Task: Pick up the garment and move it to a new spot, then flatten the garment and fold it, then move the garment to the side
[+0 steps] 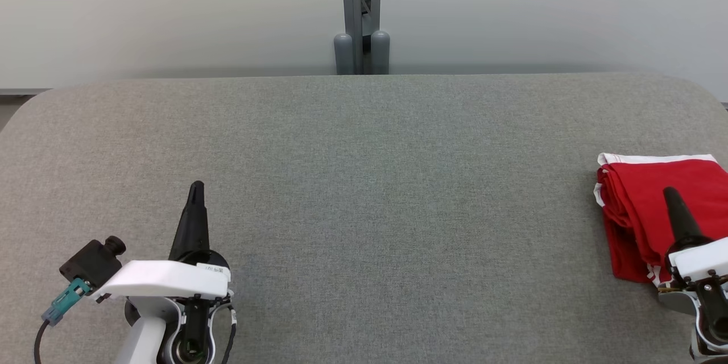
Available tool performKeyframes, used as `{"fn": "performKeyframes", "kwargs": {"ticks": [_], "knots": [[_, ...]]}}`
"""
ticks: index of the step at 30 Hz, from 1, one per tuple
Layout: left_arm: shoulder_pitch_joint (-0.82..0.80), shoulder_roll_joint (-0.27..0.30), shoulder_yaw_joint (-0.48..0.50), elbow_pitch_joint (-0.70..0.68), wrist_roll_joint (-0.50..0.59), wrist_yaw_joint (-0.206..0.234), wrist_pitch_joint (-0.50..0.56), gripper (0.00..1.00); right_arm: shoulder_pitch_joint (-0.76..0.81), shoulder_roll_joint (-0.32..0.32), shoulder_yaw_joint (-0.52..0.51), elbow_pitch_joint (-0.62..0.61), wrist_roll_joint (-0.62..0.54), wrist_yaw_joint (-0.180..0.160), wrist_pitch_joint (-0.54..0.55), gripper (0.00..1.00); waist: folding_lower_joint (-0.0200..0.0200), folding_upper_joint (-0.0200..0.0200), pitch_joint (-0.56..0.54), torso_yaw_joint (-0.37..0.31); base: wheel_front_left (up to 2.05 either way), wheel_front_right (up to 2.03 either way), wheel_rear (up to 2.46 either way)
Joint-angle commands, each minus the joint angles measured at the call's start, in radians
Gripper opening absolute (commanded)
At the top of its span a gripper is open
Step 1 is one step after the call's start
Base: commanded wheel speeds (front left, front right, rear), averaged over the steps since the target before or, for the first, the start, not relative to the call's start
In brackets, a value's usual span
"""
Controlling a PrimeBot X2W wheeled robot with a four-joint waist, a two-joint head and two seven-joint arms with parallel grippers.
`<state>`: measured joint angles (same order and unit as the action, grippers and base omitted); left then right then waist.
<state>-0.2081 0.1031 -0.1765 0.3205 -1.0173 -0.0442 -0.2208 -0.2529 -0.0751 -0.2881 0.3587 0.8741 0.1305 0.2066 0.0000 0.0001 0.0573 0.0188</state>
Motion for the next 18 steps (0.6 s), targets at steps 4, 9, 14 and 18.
{"fn": "performKeyframes", "kwargs": {"ticks": [4, 9, 14, 18], "knots": [[-0.036, -0.002, -0.001, 0.001, -0.068, -0.013, -0.008, 0.0, -0.042, -0.02, -0.019, 0.015, 0.065, 0.0, 0.024, 0.0, 0.0, -0.0001, -0.003, -0.001, 0.0, 0.0, 0.0], [-0.045, -0.005, -0.006, 0.011, -0.124, -0.02, -0.011, 0.0, -0.057, -0.024, -0.029, 0.037, 0.12, 0.0, 0.045, 0.0, 0.0, -0.0001, -0.006, -0.002, 0.0, 0.0, 0.0], [-0.05, -0.01, -0.01, 0.021, -0.177, -0.028, -0.014, 0.0, -0.071, -0.029, -0.04, 0.059, 0.172, 0.0, 0.065, 0.0, 0.0, -0.0001, -0.009, -0.003, 0.0, 0.0, 0.0], [-0.058, -0.014, -0.012, 0.027, -0.22, -0.032, -0.016, 0.0, -0.084, -0.033, -0.048, 0.074, 0.212, 0.0, 0.08, 0.0, 0.0, -0.0001, -0.011, -0.004, 0.0, 0.0, 0.0]]}}
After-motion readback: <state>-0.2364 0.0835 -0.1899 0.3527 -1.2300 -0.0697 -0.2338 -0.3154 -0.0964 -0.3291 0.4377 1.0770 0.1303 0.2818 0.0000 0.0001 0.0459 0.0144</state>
